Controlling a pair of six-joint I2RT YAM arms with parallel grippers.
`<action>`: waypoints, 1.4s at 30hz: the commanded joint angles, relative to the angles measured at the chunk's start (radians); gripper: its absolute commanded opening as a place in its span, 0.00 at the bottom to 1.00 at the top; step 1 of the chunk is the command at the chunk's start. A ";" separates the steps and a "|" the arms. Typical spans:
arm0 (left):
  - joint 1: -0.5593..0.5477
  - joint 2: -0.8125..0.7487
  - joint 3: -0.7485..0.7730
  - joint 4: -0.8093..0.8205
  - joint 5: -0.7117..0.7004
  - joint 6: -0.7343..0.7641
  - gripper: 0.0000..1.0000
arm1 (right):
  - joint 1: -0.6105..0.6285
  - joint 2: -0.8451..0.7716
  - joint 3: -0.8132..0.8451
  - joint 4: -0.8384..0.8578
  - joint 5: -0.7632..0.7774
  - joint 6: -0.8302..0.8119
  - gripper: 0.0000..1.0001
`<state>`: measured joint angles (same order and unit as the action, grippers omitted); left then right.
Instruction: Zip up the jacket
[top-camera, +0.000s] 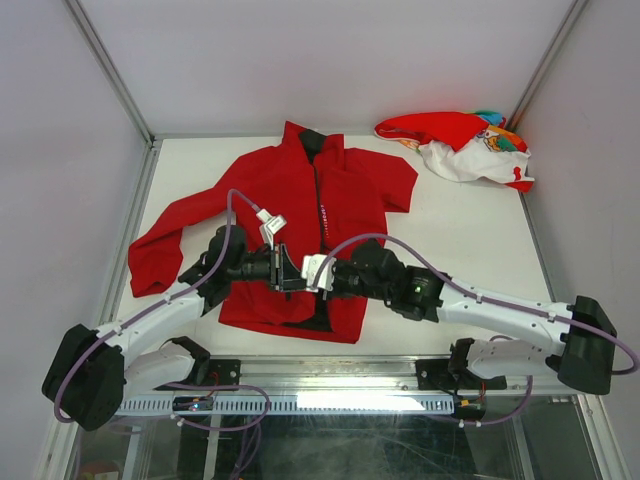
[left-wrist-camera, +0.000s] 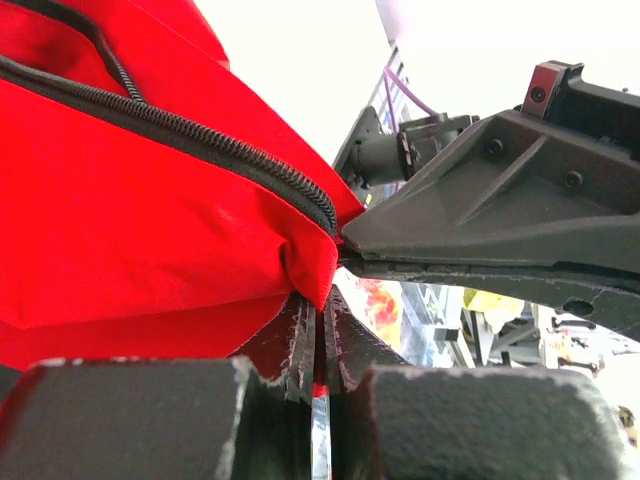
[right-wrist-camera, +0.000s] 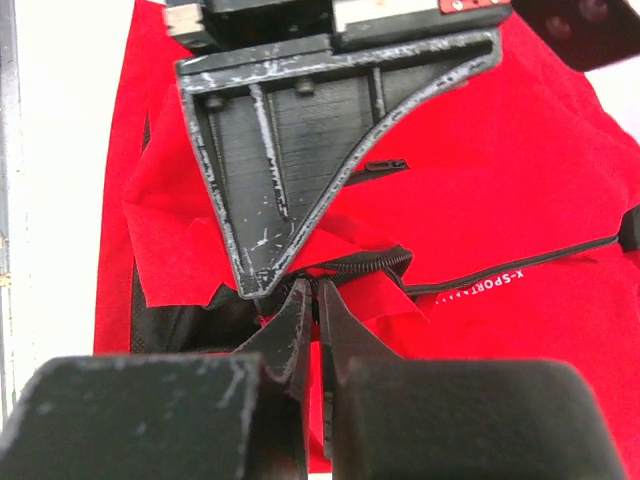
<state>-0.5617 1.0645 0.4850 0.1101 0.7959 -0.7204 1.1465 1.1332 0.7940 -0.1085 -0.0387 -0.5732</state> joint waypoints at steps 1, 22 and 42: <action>-0.034 -0.046 0.005 -0.038 0.104 0.012 0.00 | -0.109 0.043 0.109 0.010 0.099 -0.006 0.00; -0.033 -0.167 -0.021 -0.349 -0.130 0.084 0.00 | -0.537 0.463 0.498 -0.057 -0.021 0.246 0.00; -0.032 -0.224 -0.025 -0.401 -0.357 0.023 0.38 | -0.777 0.649 0.809 -0.098 -0.294 0.340 0.00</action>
<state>-0.5835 0.8444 0.4011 -0.2329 0.5175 -0.6964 0.3496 1.9572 1.6787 -0.3378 -0.2687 -0.2192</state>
